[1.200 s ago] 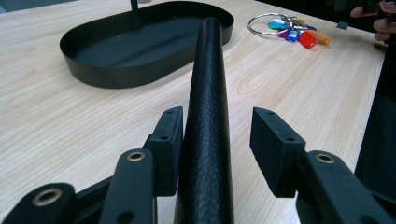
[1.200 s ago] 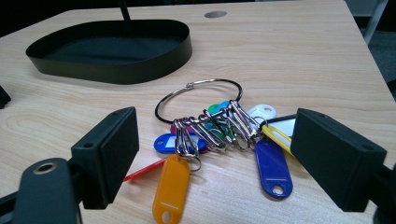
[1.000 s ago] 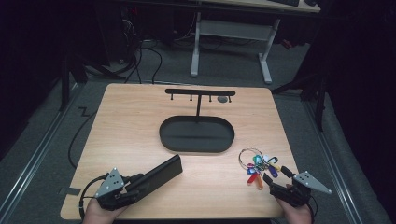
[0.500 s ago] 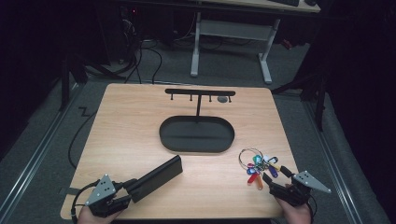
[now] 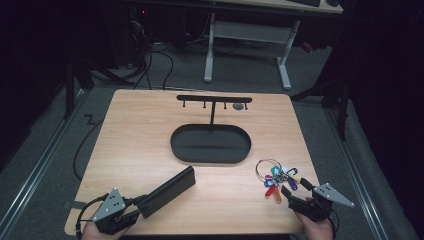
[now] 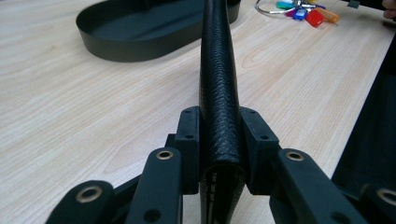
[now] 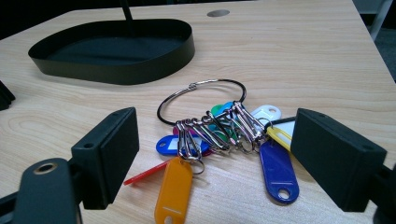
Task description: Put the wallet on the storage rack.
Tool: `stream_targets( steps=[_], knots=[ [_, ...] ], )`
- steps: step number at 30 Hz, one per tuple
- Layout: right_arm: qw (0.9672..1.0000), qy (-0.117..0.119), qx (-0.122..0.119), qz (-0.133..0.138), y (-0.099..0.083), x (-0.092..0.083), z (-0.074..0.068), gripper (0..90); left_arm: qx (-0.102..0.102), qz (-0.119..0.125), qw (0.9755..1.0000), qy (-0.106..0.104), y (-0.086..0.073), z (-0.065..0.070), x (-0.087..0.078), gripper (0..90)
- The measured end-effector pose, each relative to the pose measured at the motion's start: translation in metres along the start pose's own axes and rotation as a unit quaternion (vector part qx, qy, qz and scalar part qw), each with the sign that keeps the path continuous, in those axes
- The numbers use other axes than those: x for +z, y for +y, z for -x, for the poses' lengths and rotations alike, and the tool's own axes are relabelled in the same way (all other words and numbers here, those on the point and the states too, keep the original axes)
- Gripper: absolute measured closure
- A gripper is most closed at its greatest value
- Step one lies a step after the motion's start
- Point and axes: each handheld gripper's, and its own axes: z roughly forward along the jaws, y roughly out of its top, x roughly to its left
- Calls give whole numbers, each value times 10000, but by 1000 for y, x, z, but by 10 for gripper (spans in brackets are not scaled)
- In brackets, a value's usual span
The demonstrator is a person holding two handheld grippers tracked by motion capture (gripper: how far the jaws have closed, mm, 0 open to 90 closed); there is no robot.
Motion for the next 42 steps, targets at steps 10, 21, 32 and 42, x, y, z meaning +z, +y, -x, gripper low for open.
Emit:
stream_targets(
  steps=[10,21,32,42],
  knots=[
    [10000,-17,26,-7,0,-1,2,156,-81,-187,9998,-70,5,-2,2,718],
    [10000,-5,3,-24,0,0,2,156,22,-360,9993,54,11,1,9,687],
    [10000,-74,64,11,0,-3,4,158,407,-398,9983,112,20,10,23,735],
    [9997,-188,124,-11,-3,-9,8,160,969,111,9949,238,37,8,26,741]
  ],
)
